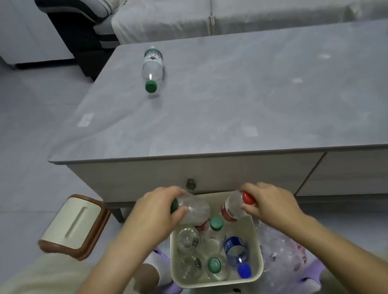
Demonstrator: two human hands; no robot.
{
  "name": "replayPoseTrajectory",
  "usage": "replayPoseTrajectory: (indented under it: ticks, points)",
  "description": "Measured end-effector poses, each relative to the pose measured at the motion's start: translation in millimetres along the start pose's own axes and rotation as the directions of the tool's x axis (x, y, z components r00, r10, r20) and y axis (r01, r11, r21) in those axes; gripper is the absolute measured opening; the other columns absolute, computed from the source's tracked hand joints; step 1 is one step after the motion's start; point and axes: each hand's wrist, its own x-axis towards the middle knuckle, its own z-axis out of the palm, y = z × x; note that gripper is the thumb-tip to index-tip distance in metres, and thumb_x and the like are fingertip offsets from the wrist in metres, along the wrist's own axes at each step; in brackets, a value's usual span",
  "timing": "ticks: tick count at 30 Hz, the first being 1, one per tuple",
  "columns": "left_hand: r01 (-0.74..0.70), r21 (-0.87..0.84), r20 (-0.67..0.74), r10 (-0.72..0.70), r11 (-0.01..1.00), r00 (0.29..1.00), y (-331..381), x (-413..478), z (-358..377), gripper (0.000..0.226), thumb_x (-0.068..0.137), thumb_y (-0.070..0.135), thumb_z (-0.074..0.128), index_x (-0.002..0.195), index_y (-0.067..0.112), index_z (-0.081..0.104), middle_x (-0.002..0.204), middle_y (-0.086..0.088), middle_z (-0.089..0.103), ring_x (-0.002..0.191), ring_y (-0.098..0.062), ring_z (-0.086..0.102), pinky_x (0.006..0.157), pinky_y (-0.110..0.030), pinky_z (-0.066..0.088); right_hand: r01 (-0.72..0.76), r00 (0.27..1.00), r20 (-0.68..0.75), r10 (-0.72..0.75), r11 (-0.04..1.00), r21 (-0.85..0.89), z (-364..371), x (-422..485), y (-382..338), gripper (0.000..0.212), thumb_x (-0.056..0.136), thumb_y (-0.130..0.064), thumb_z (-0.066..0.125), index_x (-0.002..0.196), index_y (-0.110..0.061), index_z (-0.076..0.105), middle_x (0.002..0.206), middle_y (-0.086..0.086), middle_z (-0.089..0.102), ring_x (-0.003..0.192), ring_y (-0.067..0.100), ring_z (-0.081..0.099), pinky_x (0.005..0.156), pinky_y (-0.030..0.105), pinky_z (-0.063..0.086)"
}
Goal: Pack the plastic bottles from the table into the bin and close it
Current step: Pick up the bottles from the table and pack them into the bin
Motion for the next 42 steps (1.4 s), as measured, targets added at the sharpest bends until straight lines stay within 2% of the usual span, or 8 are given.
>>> replayPoseTrajectory:
  ticks: [6, 14, 17, 21, 24, 30, 36, 42]
  points:
    - [-0.139, -0.011, 0.059, 0.140, 0.990, 0.988, 14.3, 29.3, 34.7, 0.035, 0.089, 0.033, 0.056, 0.124, 0.032, 0.053, 0.128, 0.003, 0.055, 0.111, -0.022, 0.058, 0.090, -0.033, 0.046, 0.125, 0.961, 0.257, -0.101, 0.989, -0.077, 34.4, 10.9, -7.3, 0.037, 0.091, -0.036, 0.051, 0.126, -0.025, 0.044, 0.116, 0.008, 0.058, 0.096, 0.030, 0.060, 0.073, 0.040, 0.053]
    - [-0.162, 0.069, 0.261, 0.139, 0.984, 0.955, 24.5, 75.1, 60.4, 0.035, 0.088, 0.025, 0.058, 0.123, 0.021, 0.057, 0.114, -0.005, 0.065, 0.110, -0.024, 0.056, 0.086, -0.035, 0.047, -0.016, 0.976, 0.215, 0.025, 0.999, -0.044, 42.2, 5.4, -0.3, 0.037, 0.092, -0.027, 0.048, 0.128, -0.021, 0.041, 0.109, 0.006, 0.064, 0.092, 0.029, 0.063, 0.069, 0.038, 0.051]
    - [-0.172, 0.067, 0.275, 0.147, 0.983, 0.950, 33.6, 91.4, 65.7, 0.022, 0.087, 0.020, 0.057, 0.108, 0.015, 0.061, 0.105, -0.008, 0.066, 0.100, -0.027, 0.058, 0.076, -0.035, 0.048, -0.173, 0.965, 0.217, 0.148, 0.980, 0.102, 51.0, 7.6, -0.5, 0.046, 0.091, -0.024, 0.049, 0.133, -0.017, 0.033, 0.106, 0.013, 0.066, 0.090, 0.035, 0.065, 0.072, 0.045, 0.054]
    - [-0.144, 0.065, 0.294, 0.119, 0.987, 0.948, 47.4, 110.6, 70.1, 0.006, 0.084, 0.014, 0.056, 0.079, 0.015, 0.053, 0.087, -0.007, 0.059, 0.085, -0.027, 0.057, 0.064, -0.033, 0.041, -0.301, 0.941, 0.231, 0.246, 0.922, 0.244, 53.0, 2.4, 2.0, 0.044, 0.085, -0.033, 0.060, 0.122, -0.016, 0.043, 0.099, 0.008, 0.067, 0.088, 0.027, 0.065, 0.074, 0.043, 0.055]
    - [-0.116, 0.057, 0.281, 0.096, 0.992, 0.955, 47.8, 120.3, 73.9, 0.010, 0.083, 0.013, 0.057, 0.076, 0.014, 0.050, 0.083, -0.006, 0.055, 0.079, -0.025, 0.053, 0.060, -0.032, 0.038, -0.337, 0.910, 0.288, 0.297, 0.936, 0.098, 57.4, -11.1, -1.5, 0.038, 0.085, -0.048, 0.058, 0.103, -0.015, 0.054, 0.089, 0.004, 0.065, 0.084, 0.022, 0.065, 0.071, 0.035, 0.055]
    - [-0.099, 0.018, 0.274, 0.091, 0.995, 0.957, 46.4, 119.7, 81.4, 0.009, 0.084, 0.016, 0.060, 0.080, 0.013, 0.051, 0.084, -0.005, 0.056, 0.076, -0.023, 0.053, 0.056, -0.029, 0.035, 0.099, 0.864, 0.501, 0.042, 0.963, -0.251, 106.6, -44.1, -45.0, 0.020, 0.086, -0.024, 0.053, 0.096, -0.012, 0.066, 0.094, 0.008, 0.070, 0.096, 0.027, 0.058, 0.084, 0.036, 0.033]
    - [-0.096, -0.020, 0.238, 0.098, 0.995, 0.966, 42.9, 109.4, 85.0, 0.005, 0.086, 0.016, 0.055, 0.083, 0.012, 0.054, 0.082, -0.004, 0.056, 0.076, -0.024, 0.053, 0.061, -0.032, 0.038, 0.064, 0.842, 0.520, 0.145, 0.930, -0.363, 114.5, -27.0, -62.9, 0.031, 0.089, -0.014, 0.051, 0.119, -0.009, 0.053, 0.115, 0.007, 0.065, 0.105, 0.027, 0.059, 0.083, 0.034, 0.038]
    - [-0.054, -0.069, 0.220, 0.068, 0.996, 0.973, 41.7, 111.2, 80.1, 0.011, 0.082, 0.018, 0.059, 0.078, 0.011, 0.052, 0.083, -0.008, 0.057, 0.079, -0.027, 0.054, 0.062, -0.031, 0.038, -0.016, 0.963, 0.264, 0.048, 0.993, -0.120, 55.0, -8.7, -53.0, 0.028, 0.084, -0.037, 0.048, 0.102, -0.017, 0.057, 0.091, 0.005, 0.066, 0.084, 0.027, 0.063, 0.067, 0.032, 0.036]
